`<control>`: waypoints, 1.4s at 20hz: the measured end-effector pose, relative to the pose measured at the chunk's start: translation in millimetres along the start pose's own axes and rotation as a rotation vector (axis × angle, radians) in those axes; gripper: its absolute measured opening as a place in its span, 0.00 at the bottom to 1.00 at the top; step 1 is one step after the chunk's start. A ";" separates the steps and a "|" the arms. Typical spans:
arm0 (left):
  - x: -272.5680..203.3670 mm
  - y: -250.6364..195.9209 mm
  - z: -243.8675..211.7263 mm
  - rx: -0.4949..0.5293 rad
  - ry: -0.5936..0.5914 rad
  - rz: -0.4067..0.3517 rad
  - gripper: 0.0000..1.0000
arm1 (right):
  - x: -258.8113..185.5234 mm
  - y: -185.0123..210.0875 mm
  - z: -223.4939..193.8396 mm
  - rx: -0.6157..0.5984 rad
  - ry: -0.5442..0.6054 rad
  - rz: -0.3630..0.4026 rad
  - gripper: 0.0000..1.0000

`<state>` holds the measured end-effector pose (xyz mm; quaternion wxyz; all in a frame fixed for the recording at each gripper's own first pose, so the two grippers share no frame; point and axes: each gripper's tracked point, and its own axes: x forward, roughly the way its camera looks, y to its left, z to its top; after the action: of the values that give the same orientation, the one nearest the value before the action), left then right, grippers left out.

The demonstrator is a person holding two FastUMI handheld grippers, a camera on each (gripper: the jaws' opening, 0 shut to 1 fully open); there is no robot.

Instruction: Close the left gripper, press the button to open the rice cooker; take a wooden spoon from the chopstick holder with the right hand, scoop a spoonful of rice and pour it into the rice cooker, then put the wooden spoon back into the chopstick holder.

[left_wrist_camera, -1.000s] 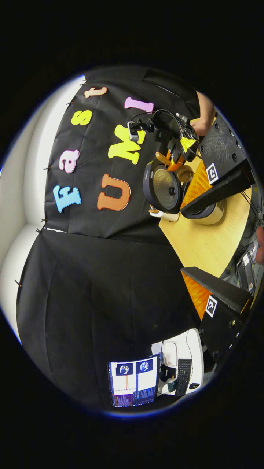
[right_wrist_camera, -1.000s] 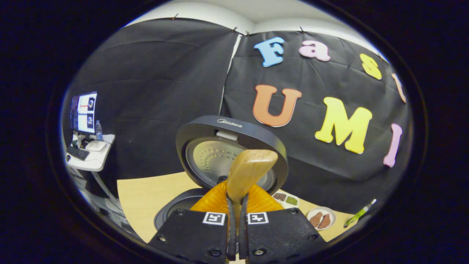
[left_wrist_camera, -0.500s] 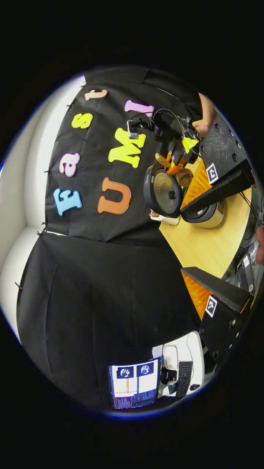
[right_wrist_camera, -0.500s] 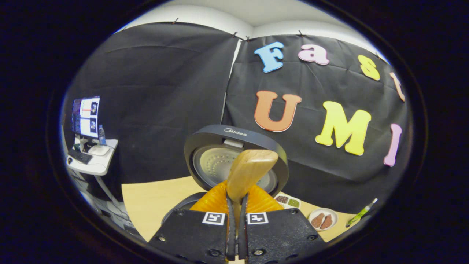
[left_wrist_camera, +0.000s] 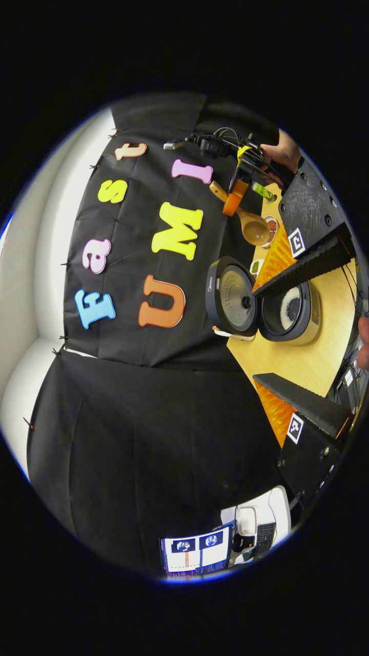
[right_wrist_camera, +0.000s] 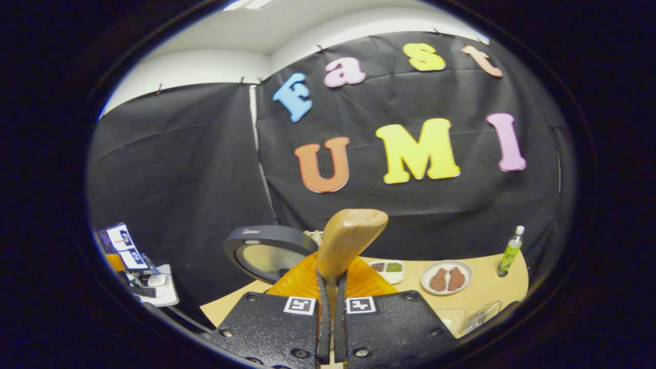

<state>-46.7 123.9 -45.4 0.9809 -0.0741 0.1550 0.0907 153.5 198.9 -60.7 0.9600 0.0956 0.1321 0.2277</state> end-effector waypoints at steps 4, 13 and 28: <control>14.1 -27.8 3.2 0.022 0.000 -0.044 0.95 | -39.6 -118.7 2.3 0.032 0.000 -0.196 0.05; 20.2 -59.5 1.6 0.043 0.013 -0.034 0.95 | -69.8 -305.8 -69.7 0.137 0.102 -0.461 0.08; 20.3 -81.5 8.9 0.050 0.030 0.009 0.95 | -33.6 -378.1 -186.9 0.264 0.222 -0.513 0.12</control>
<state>-8.8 49.3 -34.0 0.9796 -0.0503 0.1724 0.0903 224.7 -125.6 -322.8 0.9451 0.1577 0.2844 -0.0321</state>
